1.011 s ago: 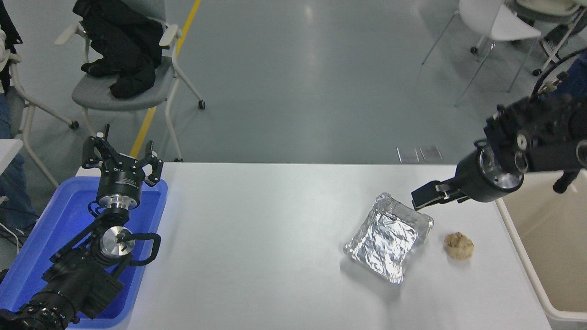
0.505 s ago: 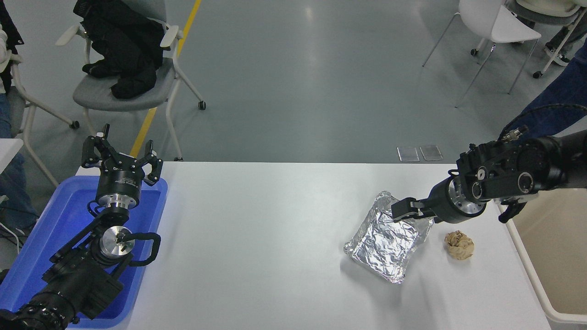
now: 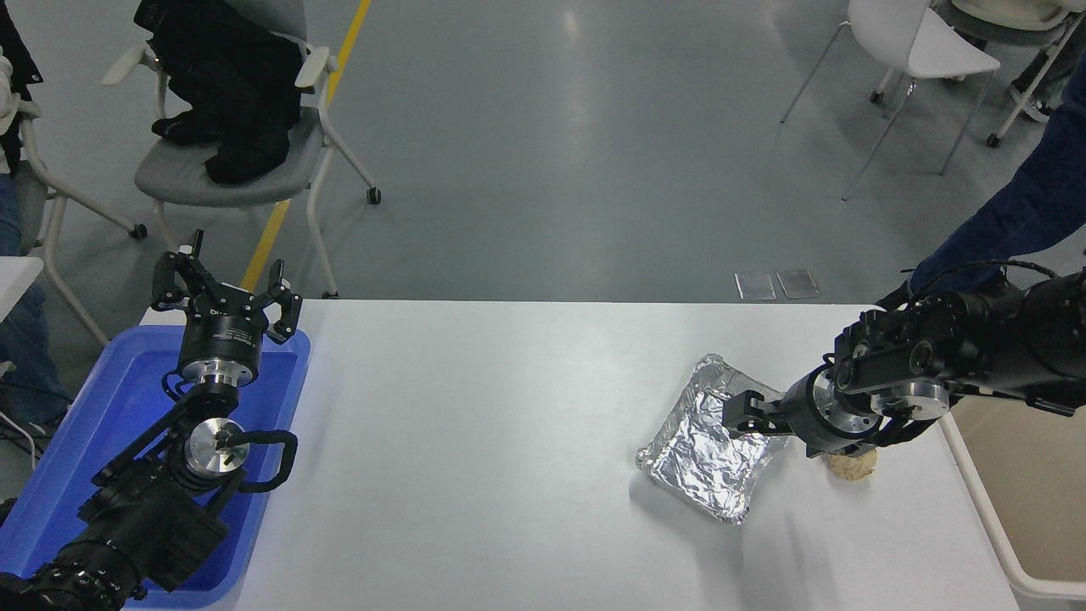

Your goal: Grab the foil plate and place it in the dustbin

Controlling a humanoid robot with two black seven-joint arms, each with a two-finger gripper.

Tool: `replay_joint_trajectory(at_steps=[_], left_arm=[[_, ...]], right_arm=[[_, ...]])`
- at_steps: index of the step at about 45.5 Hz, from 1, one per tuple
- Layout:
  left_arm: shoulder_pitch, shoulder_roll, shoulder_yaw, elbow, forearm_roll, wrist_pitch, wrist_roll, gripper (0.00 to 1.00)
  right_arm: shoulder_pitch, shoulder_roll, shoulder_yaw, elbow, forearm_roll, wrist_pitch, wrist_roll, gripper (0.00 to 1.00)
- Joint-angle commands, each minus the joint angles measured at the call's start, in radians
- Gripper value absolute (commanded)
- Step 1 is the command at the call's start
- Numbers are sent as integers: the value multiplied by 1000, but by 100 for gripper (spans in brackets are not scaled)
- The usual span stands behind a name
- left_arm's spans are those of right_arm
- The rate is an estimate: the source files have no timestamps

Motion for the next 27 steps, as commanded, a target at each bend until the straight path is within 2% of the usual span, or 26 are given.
replay_joint_trajectory(at_steps=[1, 20, 27], left_arm=[[-1, 0, 0, 0, 0, 0, 0, 99], [-1, 0, 0, 0, -1, 0, 0, 99], [-1, 0, 0, 0, -1, 0, 0, 99]], right_arm=[[-142, 22, 36, -178, 50, -3, -19, 100], [-254, 37, 64, -301, 32, -3, -28, 97], [-278, 46, 72, -307, 33, -3, -28, 91]])
